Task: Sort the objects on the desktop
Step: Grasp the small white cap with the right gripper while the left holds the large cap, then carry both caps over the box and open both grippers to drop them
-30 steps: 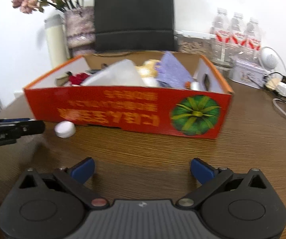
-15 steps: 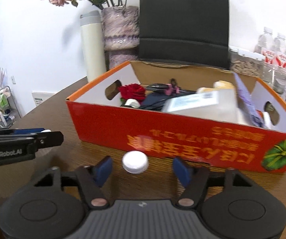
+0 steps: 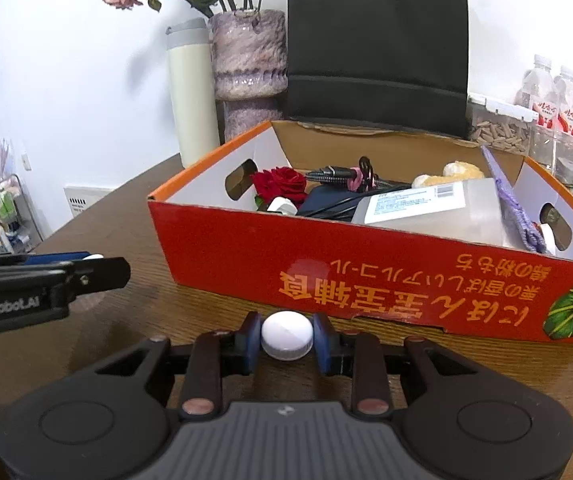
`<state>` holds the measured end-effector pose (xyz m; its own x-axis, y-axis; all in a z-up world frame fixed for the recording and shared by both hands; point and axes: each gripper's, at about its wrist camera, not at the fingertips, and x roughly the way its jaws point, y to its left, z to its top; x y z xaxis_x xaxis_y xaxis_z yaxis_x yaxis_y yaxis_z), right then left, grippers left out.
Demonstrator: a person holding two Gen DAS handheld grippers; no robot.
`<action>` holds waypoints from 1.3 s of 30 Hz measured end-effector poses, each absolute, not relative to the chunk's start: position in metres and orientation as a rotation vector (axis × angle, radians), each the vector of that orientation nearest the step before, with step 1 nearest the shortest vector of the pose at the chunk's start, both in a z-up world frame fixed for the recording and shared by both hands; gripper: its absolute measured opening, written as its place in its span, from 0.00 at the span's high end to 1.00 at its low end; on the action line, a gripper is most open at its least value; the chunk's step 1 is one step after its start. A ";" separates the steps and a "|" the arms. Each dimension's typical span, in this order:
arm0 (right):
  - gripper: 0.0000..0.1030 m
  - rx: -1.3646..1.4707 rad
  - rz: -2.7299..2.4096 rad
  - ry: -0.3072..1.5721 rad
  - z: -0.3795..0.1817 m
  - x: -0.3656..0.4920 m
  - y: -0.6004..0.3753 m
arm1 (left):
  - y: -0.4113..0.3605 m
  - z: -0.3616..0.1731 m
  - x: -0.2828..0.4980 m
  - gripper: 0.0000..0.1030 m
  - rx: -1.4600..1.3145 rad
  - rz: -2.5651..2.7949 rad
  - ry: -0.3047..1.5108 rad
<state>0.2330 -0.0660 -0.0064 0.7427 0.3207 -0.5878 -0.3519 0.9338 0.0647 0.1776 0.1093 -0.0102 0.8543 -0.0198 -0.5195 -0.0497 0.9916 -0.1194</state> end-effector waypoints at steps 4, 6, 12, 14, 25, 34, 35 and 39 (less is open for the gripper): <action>0.74 -0.028 0.376 0.594 0.002 0.223 -0.074 | 0.103 -0.003 0.172 0.61 -0.108 0.020 0.508; 0.74 -0.012 0.376 0.567 0.009 0.218 -0.080 | 0.098 0.001 0.169 0.61 -0.093 0.020 0.484; 0.74 0.034 0.367 0.472 0.033 0.211 -0.099 | 0.084 0.020 0.162 0.61 -0.120 0.000 0.423; 0.74 0.044 0.360 0.440 0.042 0.211 -0.106 | 0.078 0.027 0.164 0.61 -0.128 -0.011 0.403; 0.74 0.078 0.263 0.326 0.067 0.240 -0.158 | 0.040 0.049 0.206 0.61 -0.145 -0.026 0.318; 0.74 0.053 0.246 0.324 0.061 0.285 -0.183 | 0.016 0.041 0.253 0.61 -0.136 -0.020 0.319; 0.74 0.051 0.245 0.329 0.059 0.290 -0.184 | 0.014 0.039 0.258 0.61 -0.131 -0.019 0.320; 0.74 0.030 0.243 0.347 0.051 0.308 -0.188 | 0.009 0.028 0.274 0.61 -0.107 -0.008 0.331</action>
